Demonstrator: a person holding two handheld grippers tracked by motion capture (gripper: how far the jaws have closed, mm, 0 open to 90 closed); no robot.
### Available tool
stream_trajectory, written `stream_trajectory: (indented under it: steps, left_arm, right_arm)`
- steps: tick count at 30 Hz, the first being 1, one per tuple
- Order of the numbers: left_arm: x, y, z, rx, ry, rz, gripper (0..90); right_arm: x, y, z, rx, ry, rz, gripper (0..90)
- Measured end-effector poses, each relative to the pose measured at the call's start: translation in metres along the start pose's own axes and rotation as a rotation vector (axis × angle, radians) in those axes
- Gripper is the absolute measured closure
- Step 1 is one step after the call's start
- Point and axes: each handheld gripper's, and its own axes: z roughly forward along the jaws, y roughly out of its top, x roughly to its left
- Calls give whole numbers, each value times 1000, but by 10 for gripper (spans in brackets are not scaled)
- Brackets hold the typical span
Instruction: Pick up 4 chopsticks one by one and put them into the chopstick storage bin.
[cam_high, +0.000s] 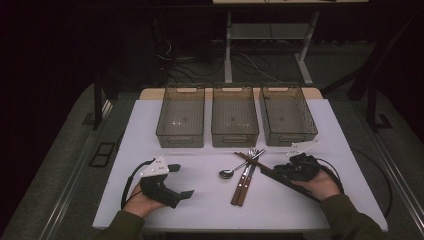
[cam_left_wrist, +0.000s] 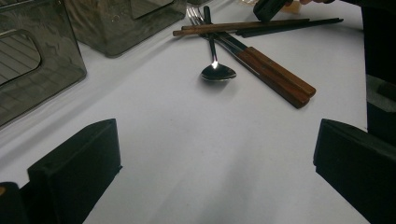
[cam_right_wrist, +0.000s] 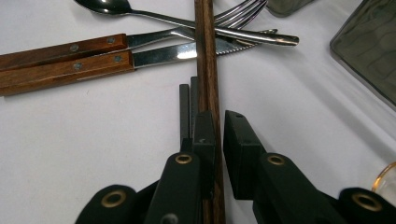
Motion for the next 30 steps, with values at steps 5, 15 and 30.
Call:
stream_trajectory:
  steps: [5, 15, 30]
  left_arm:
    - [0, 0, 0, 1, 0, 0, 0]
    - [0, 0, 1, 2, -2, 3, 0]
    - [0, 0, 1, 6, -4, 4, 0]
  right_arm:
    - [0, -1, 1, 5, -4, -2, 830]
    - [-2, -2, 3, 17, -15, -2, 829]
    - [-1, -4, 7, 38, -34, -41, 831]
